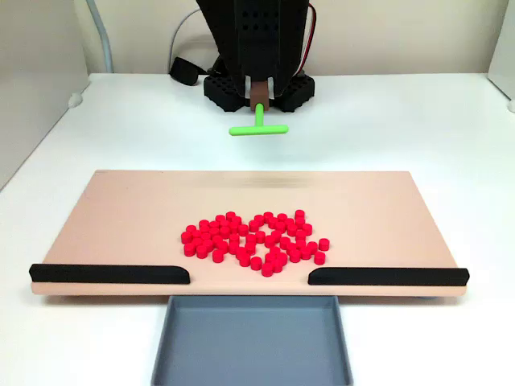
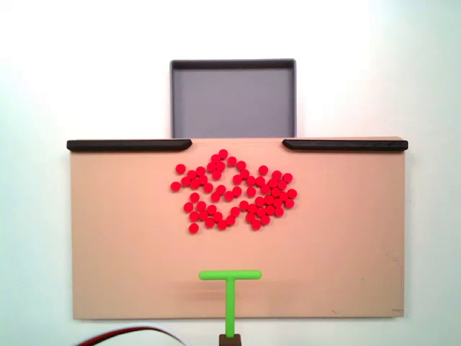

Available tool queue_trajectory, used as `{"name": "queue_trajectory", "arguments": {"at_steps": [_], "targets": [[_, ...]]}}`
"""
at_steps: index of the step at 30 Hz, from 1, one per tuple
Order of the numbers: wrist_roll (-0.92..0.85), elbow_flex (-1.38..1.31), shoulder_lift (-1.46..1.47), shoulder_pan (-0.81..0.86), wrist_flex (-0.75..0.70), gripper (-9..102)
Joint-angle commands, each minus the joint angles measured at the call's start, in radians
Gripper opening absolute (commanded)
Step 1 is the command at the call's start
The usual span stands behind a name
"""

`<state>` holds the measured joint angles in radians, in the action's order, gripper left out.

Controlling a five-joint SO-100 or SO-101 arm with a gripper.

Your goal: Push granules from left to the grey container

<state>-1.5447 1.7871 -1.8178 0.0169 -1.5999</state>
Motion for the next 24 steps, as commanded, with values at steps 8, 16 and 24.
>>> {"name": "queue_trajectory", "arguments": {"at_steps": [8,16,24], "targets": [[0.121,-0.012,0.008,-0.083,0.002,0],[0.118,-0.012,0.015,-0.083,0.002,0],[0.117,-0.014,0.026,-0.084,0.002,0]]}}
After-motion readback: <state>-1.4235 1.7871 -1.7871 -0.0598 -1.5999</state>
